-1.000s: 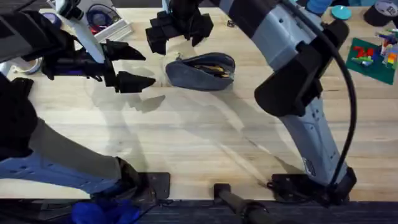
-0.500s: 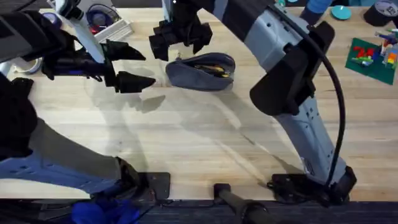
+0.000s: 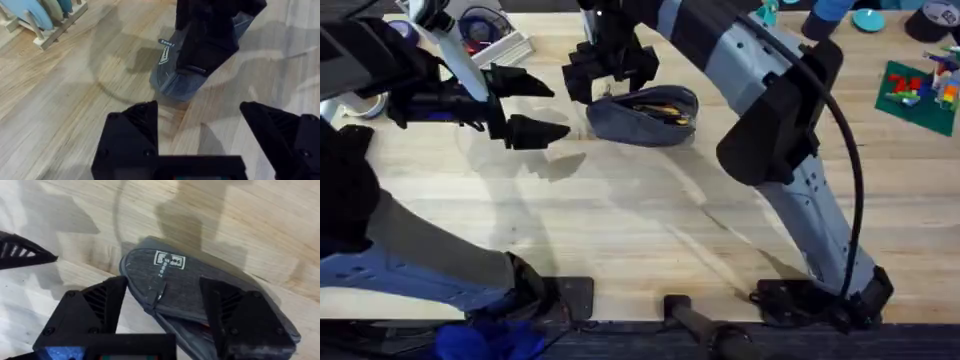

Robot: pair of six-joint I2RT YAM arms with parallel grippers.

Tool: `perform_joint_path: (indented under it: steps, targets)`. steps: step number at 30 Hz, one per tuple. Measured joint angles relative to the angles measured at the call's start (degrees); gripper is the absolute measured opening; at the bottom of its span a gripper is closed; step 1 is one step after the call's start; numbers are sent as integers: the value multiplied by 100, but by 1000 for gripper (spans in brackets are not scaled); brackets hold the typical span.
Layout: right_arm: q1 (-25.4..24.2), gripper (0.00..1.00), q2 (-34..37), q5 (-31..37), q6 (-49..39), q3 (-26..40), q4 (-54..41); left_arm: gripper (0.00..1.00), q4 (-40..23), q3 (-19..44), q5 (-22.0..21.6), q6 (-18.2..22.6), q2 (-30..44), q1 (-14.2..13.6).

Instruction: Unzip the bag, pick up the pens from the table one at a time and place them inside, then zip the bag closed.

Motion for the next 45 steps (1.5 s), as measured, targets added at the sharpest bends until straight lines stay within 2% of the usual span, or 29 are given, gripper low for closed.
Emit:
perform_joint_path:
  steps: [6, 11, 14, 16, 19, 21, 25, 35, 45]
  targets:
    - [0, 846, 0, -24, 39, 0, 6, 993, 0, 0, 0, 0, 0, 0]
    - [2, 765, -2, -54, 43, 0, 20, 993, 0, 0, 0, 0, 0, 0]
    - [2, 652, -2, -154, 52, 0, 31, 993, 0, 0, 0, 1, 0, 0]
    - [6, 525, -2, -255, 65, 0, 48, 993, 0, 0, 0, 0, 0, 0]
    - [13, 468, 0, -312, 67, 0, 57, 994, 0, 0, 0, 0, 0, 0]
    - [13, 385, -1, -352, 78, 0, 66, 994, 0, 0, 0, 0, 0, 0]
    - [13, 345, -2, -384, 80, 0, 76, 993, 0, 0, 0, 0, 0, 0]
    - [22, 35, 0, -416, 78, 0, 90, 993, 0, 0, 0, 0, 0, 0]
    - [22, 33, -1, -409, 74, 18, 79, 993, 0, 0, 0, 0, 0, 0]
